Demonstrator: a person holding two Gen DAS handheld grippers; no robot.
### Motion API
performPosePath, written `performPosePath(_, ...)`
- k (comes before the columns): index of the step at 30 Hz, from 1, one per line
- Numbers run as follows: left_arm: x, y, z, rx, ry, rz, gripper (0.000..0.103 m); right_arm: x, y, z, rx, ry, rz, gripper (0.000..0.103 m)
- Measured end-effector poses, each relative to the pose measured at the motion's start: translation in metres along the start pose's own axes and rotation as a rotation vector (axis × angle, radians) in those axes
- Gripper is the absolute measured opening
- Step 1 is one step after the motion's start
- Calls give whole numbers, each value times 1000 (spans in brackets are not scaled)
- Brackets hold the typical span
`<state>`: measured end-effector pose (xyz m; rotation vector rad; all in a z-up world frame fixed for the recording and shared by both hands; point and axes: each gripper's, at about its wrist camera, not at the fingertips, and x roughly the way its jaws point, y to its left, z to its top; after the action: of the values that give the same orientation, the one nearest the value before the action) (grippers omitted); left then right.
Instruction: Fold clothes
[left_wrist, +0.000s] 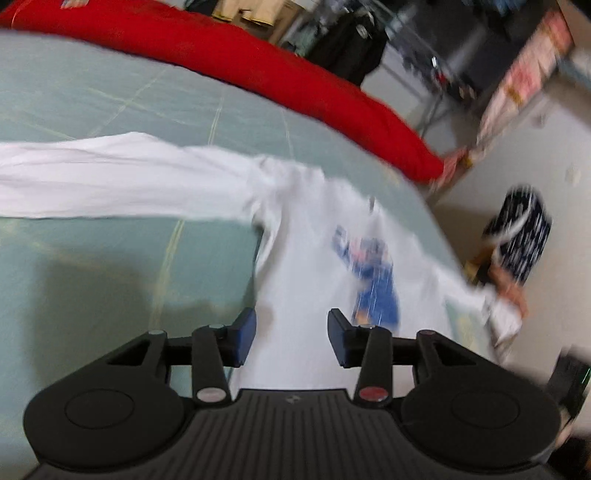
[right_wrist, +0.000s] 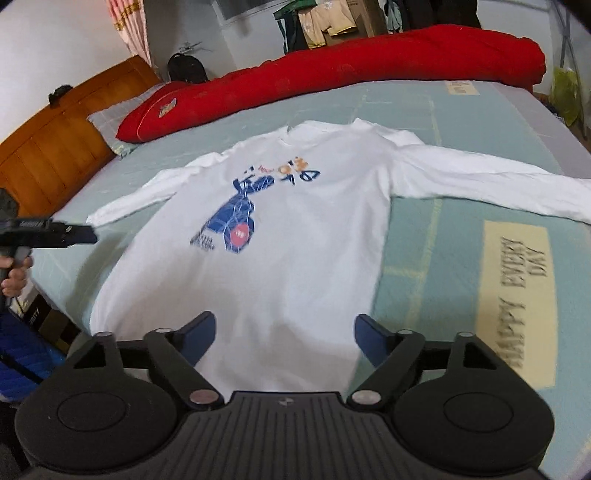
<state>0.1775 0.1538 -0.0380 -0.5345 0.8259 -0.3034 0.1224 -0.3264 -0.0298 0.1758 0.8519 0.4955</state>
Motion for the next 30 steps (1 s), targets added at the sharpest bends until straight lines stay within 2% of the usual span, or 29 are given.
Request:
performPosePath(3, 32, 13, 23, -111, -31, -63, 42, 20, 0, 10, 11, 1, 3, 88)
performPosePath(7, 76, 25, 39, -197, -14, -99, 42, 42, -5, 24, 43, -16, 9, 89)
performPosePath(14, 135, 50, 43, -350, 37, -102, 42, 61, -22, 45, 97, -42, 50, 90)
performPosePath(19, 150, 55, 41, -386, -21, -153, 42, 60, -34, 53, 111, -76, 61, 90)
performPosePath(21, 154, 54, 44, -379, -38, -155, 38, 60, -44, 57, 135, -85, 63, 90)
performPosePath(24, 157, 52, 49, -364, -73, -151, 38, 60, -67, 61, 223, -120, 72, 91)
performPosePath(27, 151, 58, 52, -375, -106, -145, 37, 65, -102, 62, 379, -142, 114, 93)
performPosePath(30, 148, 63, 55, -358, -115, -112, 24, 81, -136, 60, 559, -145, 151, 93)
